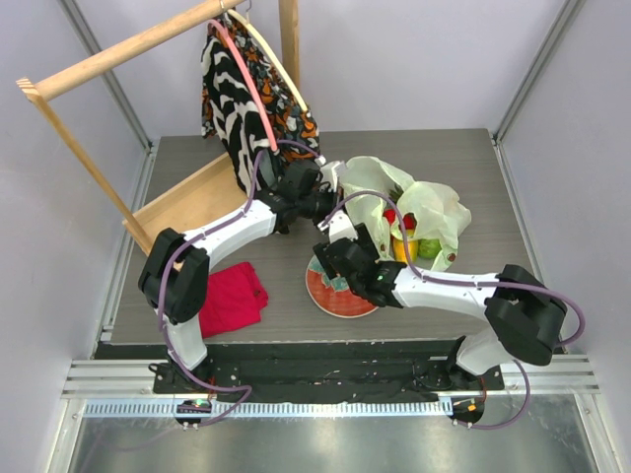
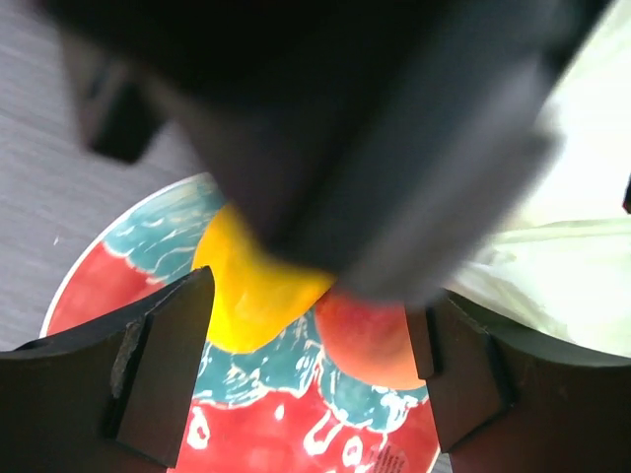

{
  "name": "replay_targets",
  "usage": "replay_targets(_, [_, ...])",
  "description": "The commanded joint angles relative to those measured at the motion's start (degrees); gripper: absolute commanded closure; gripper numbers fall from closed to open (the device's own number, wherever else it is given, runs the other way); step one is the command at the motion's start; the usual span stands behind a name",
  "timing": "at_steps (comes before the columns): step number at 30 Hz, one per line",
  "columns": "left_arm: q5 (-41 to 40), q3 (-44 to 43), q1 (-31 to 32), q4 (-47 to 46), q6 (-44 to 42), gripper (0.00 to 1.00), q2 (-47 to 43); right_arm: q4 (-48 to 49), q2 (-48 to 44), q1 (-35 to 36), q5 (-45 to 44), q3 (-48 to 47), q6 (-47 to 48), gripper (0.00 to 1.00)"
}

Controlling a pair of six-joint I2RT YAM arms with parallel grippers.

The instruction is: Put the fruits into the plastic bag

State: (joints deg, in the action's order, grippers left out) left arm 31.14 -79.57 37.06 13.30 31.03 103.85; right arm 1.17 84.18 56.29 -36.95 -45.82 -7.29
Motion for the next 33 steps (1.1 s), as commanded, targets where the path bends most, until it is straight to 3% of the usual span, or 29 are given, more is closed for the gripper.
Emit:
replay_targets(1, [1.12, -1.29, 0.03, -0.91, -0.44, 1.0, -3.04, 1.99, -0.33, -2.67, -5.24, 1.26, -2.46, 0.15])
replay_targets(13, [1.12, -1.29, 0.03, -0.91, -0.44, 1.0, -2.78, 1.03, -6.31, -10.85, 4.6, 6.62, -9.23, 0.13])
replay_targets(22, [1.12, -1.2, 0.03, -0.91, -0.27, 1.0, -2.51, -2.75, -9.3, -11.2, 7.85, 8.38, -13.89, 0.13])
replay_targets(33, [1.3, -1.29, 0.03, -1.08, -0.18, 1.0, -2.6, -4.68, -5.18, -12.96, 9.26, 8.21, -16.18, 0.12])
